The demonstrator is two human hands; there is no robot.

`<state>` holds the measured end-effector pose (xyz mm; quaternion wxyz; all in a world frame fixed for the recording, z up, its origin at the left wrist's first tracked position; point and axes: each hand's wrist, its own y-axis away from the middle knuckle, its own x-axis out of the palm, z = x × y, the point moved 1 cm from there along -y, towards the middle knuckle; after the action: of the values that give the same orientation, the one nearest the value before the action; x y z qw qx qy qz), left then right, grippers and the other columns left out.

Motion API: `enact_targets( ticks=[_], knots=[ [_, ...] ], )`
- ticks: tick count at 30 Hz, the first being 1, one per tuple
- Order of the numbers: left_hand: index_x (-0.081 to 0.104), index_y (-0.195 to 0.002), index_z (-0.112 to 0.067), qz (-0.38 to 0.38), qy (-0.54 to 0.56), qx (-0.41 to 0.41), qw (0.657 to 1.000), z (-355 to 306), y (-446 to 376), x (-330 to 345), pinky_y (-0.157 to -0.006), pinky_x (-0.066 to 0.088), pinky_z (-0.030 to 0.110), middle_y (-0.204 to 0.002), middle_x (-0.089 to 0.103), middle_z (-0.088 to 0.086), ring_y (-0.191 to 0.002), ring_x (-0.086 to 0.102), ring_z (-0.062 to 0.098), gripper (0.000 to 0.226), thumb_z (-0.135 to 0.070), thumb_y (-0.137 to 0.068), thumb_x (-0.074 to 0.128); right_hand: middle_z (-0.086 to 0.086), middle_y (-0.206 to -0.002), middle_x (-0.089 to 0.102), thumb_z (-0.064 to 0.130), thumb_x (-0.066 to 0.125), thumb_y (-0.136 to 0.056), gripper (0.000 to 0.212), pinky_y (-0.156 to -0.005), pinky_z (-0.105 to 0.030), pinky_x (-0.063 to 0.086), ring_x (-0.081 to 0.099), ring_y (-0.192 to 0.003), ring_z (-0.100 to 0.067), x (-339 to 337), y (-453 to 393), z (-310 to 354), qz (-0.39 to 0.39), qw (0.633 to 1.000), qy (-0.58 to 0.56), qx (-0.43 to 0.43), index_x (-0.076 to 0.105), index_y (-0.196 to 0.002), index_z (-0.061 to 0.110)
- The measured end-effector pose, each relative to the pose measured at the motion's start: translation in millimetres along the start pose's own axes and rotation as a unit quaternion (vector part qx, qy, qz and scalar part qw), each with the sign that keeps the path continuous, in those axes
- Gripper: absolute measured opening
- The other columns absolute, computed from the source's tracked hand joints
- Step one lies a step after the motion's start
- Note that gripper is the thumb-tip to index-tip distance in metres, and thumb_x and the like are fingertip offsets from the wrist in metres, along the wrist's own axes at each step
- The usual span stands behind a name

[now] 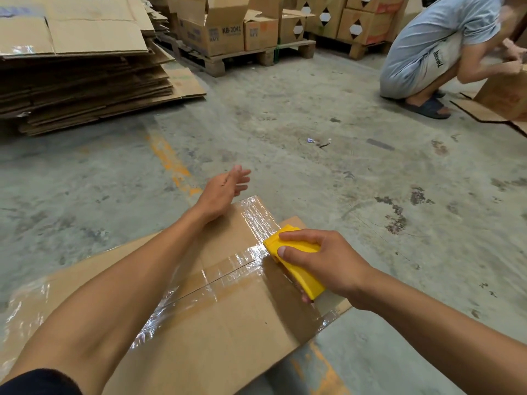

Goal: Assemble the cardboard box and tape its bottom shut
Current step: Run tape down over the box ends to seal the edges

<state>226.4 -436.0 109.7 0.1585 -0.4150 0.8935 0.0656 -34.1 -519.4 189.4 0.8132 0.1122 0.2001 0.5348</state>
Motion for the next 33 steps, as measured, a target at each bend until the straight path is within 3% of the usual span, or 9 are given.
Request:
enact_targets(
  ticks=[4, 9, 12, 15, 17, 22, 25, 28, 33],
  knots=[
    [0.055, -0.139, -0.018, 0.074, -0.182, -0.001, 0.98, -1, 11, 5, -0.107, 0.032, 0.026, -0.14, 0.058, 0.0, -0.129, 0.053, 0.016, 0.066, -0.058, -0.1, 0.021, -0.012, -0.082, 0.063, 0.024, 0.077, -0.083, 0.029, -0.043, -0.027, 0.052, 0.058, -0.034, -0.017, -4, -1, 1, 0.017, 1.0, -0.019, 0.0, 0.072, -0.112, 0.025],
    [0.047, -0.146, -0.023, 0.108, -0.218, -0.023, 0.97, -2, 11, 2, -0.118, 0.022, 0.036, -0.15, 0.047, -0.003, -0.14, 0.041, 0.017, 0.087, -0.078, -0.087, 0.012, -0.013, -0.082, 0.062, 0.022, 0.076, -0.085, 0.031, -0.044, -0.028, 0.052, 0.058, -0.035, -0.02, -6, -2, 2, 0.031, 0.999, -0.023, 0.003, 0.07, -0.116, 0.022],
    [0.039, -0.15, -0.025, 0.103, -0.267, 0.101, 0.953, -7, 22, 12, -0.119, 0.015, 0.027, -0.157, 0.036, -0.005, -0.147, 0.027, 0.012, 0.066, -0.056, -0.099, 0.011, -0.014, -0.081, 0.06, 0.02, 0.075, -0.086, 0.032, -0.043, -0.028, 0.05, 0.057, -0.036, -0.026, -7, -2, 1, 0.035, 0.999, -0.032, 0.009, 0.07, -0.117, 0.021],
    [0.035, -0.15, -0.029, 0.209, -0.308, 0.19, 0.908, -10, 47, 37, -0.121, 0.008, 0.026, -0.158, 0.031, -0.011, -0.148, 0.016, 0.004, 0.055, -0.036, -0.103, 0.008, -0.013, -0.08, 0.061, 0.019, 0.074, -0.086, 0.032, -0.041, -0.026, 0.05, 0.057, -0.034, -0.02, -7, -2, 2, 0.029, 0.999, -0.015, 0.015, 0.07, -0.118, 0.018],
    [0.019, -0.15, -0.041, 0.261, -0.385, 0.213, 0.859, 1, 57, 48, -0.122, 0.001, 0.032, -0.161, 0.021, -0.015, -0.15, 0.006, 0.004, 0.05, -0.042, -0.102, 0.003, -0.012, -0.09, 0.062, 0.02, 0.075, -0.086, 0.032, -0.04, -0.024, 0.05, 0.059, -0.035, -0.014, -9, 0, 2, 0.025, 1.0, -0.001, 0.018, 0.071, -0.118, 0.017],
    [0.004, -0.154, -0.043, 0.246, -0.486, 0.238, 0.804, 13, 57, 50, -0.121, -0.006, 0.035, -0.163, 0.006, -0.019, -0.151, -0.005, 0.008, 0.061, -0.059, -0.095, -0.003, -0.019, -0.08, 0.073, 0.023, 0.075, -0.085, 0.026, -0.049, -0.027, 0.053, 0.063, -0.057, -0.028, -34, 43, -21, 0.024, 0.995, 0.087, 0.044, 0.074, -0.111, 0.025],
    [0.002, -0.153, -0.043, 0.241, -0.495, 0.248, 0.797, 14, 56, 50, -0.122, -0.005, 0.037, -0.163, 0.005, -0.018, -0.151, -0.006, 0.009, 0.063, -0.063, -0.094, -0.003, 0.008, -0.063, 0.071, 0.024, 0.075, -0.085, 0.023, -0.048, -0.02, 0.049, 0.062, -0.046, -0.009, -52, 89, -52, 0.015, 0.994, 0.085, 0.07, 0.075, -0.108, 0.026],
    [0.001, -0.153, -0.045, 0.238, -0.5, 0.249, 0.795, 15, 55, 50, -0.122, -0.005, 0.037, -0.163, 0.004, -0.018, -0.151, -0.007, 0.009, 0.059, -0.063, -0.096, 0.002, 0.013, -0.064, 0.071, 0.025, 0.076, -0.082, 0.026, -0.045, -0.014, 0.046, 0.059, -0.043, 0.001, -62, 121, -76, 0.002, 0.994, 0.055, 0.095, 0.077, -0.108, 0.029],
    [0.005, -0.153, -0.045, 0.238, -0.503, 0.249, 0.793, 10, 58, 52, -0.122, -0.005, 0.036, -0.163, 0.007, -0.018, -0.151, -0.006, 0.009, 0.06, -0.064, -0.096, 0.004, -0.03, -0.084, 0.07, 0.022, 0.073, -0.084, 0.023, -0.038, -0.024, 0.049, 0.053, -0.036, -0.022, -62, 119, -81, 0.017, 0.985, -0.032, 0.167, 0.077, -0.107, 0.025]
  ],
)
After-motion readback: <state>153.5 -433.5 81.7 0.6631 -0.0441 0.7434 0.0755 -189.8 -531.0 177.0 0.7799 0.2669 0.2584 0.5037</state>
